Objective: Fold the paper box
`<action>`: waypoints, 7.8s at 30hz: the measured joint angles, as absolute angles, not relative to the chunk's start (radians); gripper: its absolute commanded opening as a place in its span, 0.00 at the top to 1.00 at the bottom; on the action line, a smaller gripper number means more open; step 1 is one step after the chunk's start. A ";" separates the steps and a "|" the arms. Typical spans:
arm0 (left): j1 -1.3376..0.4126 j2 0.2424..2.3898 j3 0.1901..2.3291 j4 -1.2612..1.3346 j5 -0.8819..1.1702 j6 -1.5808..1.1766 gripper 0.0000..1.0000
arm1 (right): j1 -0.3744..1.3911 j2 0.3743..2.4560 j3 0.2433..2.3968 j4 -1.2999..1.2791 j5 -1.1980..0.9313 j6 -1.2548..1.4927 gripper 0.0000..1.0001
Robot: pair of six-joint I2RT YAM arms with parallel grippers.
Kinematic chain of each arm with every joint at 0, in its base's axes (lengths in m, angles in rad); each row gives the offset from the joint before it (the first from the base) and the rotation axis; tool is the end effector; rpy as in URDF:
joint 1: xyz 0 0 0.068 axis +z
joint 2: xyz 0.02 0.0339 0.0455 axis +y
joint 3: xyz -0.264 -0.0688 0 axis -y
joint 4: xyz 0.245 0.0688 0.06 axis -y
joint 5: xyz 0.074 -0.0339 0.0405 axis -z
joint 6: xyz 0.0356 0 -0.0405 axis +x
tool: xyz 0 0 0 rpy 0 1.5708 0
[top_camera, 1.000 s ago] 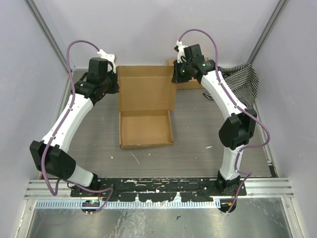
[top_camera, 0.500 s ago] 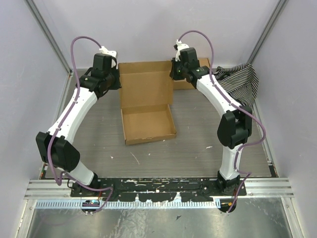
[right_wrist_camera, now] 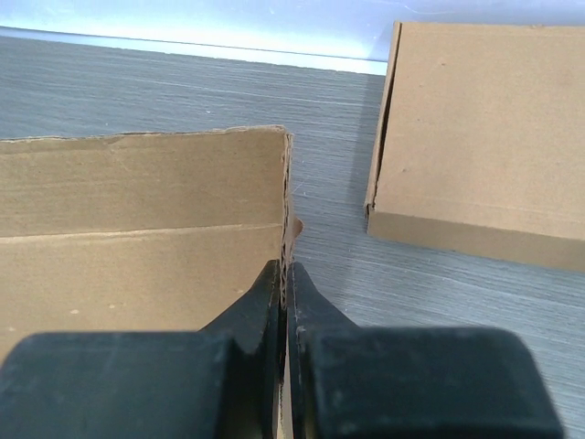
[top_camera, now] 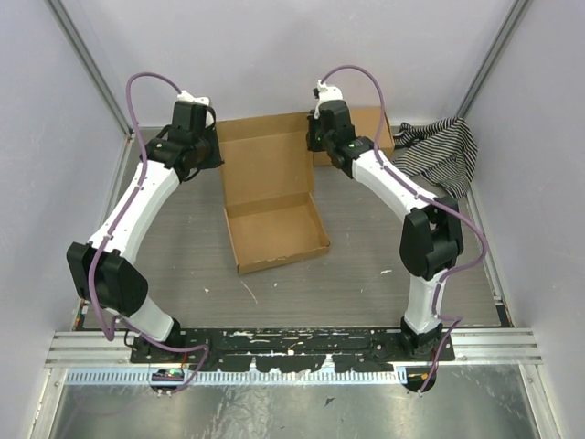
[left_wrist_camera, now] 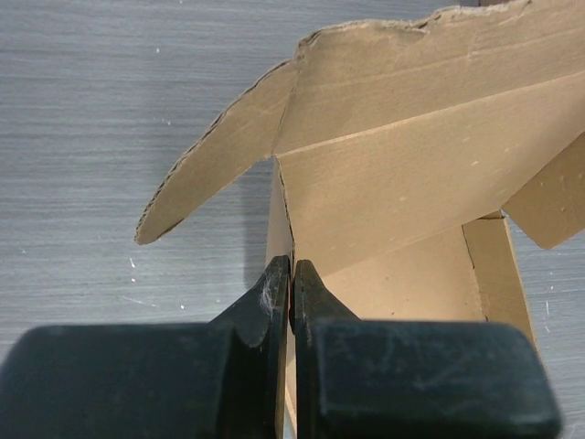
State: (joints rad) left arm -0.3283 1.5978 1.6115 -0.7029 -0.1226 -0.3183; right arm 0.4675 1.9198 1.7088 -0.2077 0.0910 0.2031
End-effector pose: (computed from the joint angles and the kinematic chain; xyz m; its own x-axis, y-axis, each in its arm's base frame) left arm 0.3381 -0.1106 0.3712 -0.6439 -0.1088 -0.7573 0.0307 0.9854 -0.1677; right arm 0.4142 0.2055 0.3244 -0.4311 0.0074 -0.9023 -0.2938 0.9443 0.1481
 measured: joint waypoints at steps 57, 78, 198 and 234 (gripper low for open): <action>-0.333 1.359 1.043 -0.246 -0.142 -0.384 0.57 | 0.610 1.704 1.029 0.689 0.381 0.129 0.95; -0.333 1.437 1.279 -0.505 -0.054 -0.566 0.39 | 0.627 1.667 1.177 0.272 0.475 0.194 0.97; -0.315 0.903 1.122 -0.834 -0.260 -0.503 0.16 | 0.672 1.142 1.118 -0.373 0.448 0.421 0.17; -0.230 1.707 1.319 -0.699 -0.012 -0.431 0.19 | 0.450 2.019 1.618 -0.574 -0.134 0.426 0.12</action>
State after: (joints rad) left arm -0.2298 1.7069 1.3193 -0.6991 -0.0116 -0.4313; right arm 0.4503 2.0193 1.6176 -0.5735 -0.1337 0.4263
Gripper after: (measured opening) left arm 0.780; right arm 0.761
